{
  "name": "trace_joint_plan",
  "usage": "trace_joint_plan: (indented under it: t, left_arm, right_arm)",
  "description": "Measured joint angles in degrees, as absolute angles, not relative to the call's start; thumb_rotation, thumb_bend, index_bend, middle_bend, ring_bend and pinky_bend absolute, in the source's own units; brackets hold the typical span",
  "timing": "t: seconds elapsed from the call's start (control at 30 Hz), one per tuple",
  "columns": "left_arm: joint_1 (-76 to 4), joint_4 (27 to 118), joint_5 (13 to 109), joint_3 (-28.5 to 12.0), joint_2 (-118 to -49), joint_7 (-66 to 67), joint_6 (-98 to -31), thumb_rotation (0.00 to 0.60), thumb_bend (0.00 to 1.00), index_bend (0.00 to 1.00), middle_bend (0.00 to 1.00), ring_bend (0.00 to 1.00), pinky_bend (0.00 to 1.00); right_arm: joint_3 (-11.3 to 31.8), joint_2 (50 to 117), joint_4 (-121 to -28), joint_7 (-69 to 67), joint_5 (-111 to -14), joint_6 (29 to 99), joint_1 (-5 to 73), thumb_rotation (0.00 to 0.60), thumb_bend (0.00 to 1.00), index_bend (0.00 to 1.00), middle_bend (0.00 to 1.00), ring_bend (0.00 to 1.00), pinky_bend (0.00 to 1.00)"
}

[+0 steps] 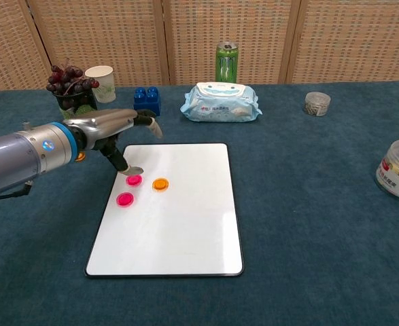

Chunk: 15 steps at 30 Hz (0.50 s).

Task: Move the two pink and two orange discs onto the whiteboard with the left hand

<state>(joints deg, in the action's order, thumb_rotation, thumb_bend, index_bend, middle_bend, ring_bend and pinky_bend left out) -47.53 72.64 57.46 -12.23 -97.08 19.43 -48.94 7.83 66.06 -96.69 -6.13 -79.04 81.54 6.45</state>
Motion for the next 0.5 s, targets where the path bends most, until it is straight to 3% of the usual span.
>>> trace_joint_plan:
  t: [0.5]
  left_arm:
    - [-44.6, 61.3, 55.4, -11.9, -93.8, 11.7, -44.8, 0.6, 0.31, 0.21, 0.0, 0.0, 0.0]
  right_arm:
    - [7.8, 66.1, -96.9, -5.7, -78.8, 81.5, 6.5, 0.6, 0.23, 0.0, 0.0, 0.0, 0.0]
